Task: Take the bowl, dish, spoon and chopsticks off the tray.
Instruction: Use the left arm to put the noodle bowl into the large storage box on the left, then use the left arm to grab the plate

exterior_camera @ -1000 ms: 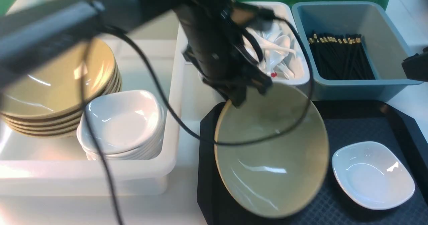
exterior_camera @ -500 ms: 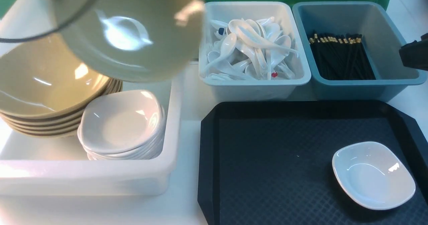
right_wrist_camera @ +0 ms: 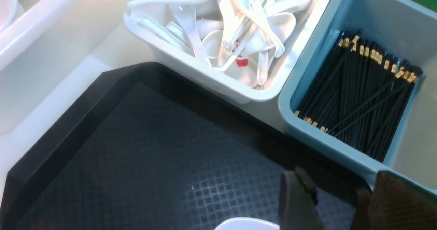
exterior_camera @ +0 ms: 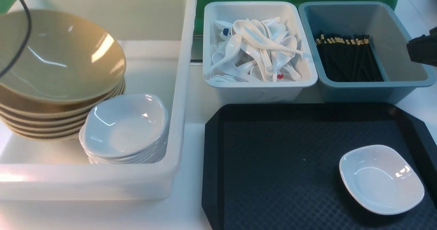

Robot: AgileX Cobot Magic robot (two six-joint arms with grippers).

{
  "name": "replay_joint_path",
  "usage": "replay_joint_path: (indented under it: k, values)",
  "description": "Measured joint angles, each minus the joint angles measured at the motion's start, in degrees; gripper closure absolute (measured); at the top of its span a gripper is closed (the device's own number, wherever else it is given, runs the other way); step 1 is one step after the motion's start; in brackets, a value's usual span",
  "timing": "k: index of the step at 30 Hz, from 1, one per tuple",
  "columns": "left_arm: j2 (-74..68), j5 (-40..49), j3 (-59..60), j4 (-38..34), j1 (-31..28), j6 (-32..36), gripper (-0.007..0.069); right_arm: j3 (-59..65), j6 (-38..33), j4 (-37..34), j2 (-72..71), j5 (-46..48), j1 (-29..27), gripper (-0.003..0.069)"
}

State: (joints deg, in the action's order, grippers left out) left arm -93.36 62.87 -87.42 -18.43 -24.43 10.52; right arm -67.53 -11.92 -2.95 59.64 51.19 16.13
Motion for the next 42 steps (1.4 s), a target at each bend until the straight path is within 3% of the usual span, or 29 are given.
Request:
replay_joint_path:
  k: [3, 5, 10, 13, 18, 22, 26, 30, 36, 38, 42]
  values:
    - [-0.6, 1.3, 0.4, 1.7, 0.0, 1.5, 0.0438, 0.0, 0.0, 0.0, 0.0, 0.0, 0.0, 0.0328]
    - [-0.4, 2.4, 0.4, 4.0, 0.0, 2.6, 0.0295, 0.0, 0.0, 0.0, 0.0, 0.0, 0.0, 0.0328]
    - [2.3, 4.1, 0.4, 8.0, 0.0, 1.1, 0.0079, 0.0, 0.0, 0.0, 0.0, 0.0, 0.0, 0.0328]
    - [6.5, 3.4, 0.4, 8.2, 0.0, -0.4, 0.0018, 0.0, 0.0, 0.0, 0.0, 0.0, 0.0, 0.0328]
    - [14.5, 3.7, 0.3, 5.5, 1.1, -2.6, 0.0031, 0.0, -0.2, 0.0, 0.0, 0.6, 0.0, 0.0328]
    - [17.5, 5.9, 0.3, 4.1, 12.9, -2.1, 0.0097, 0.0, -0.1, 0.0, 0.0, 3.4, 0.0, 0.0328]
    - [15.7, 5.7, 0.3, 4.1, 33.1, -2.6, 0.0139, 0.0, 1.5, 0.0, 0.0, 7.5, 0.0, 0.0335]
    - [8.4, 0.1, 0.3, 6.6, 53.8, -4.6, 0.0144, 0.0, 3.9, 1.5, -1.7, 15.5, 0.0, 0.0368]
    - [-4.2, -12.5, 0.3, 6.5, 67.7, -5.0, 0.0145, 0.3, 10.0, 11.2, -9.4, 20.3, 0.0, 0.0446]
    - [-11.8, -17.3, -1.0, 4.8, 72.1, -4.7, 0.0146, 1.8, 11.9, 13.8, -15.3, 21.0, 0.0, 0.0526]
    - [-19.2, -19.1, -5.8, 2.7, 74.9, -3.5, 0.0148, 4.4, 12.4, 13.4, -18.6, 21.2, 0.0, 0.0610]
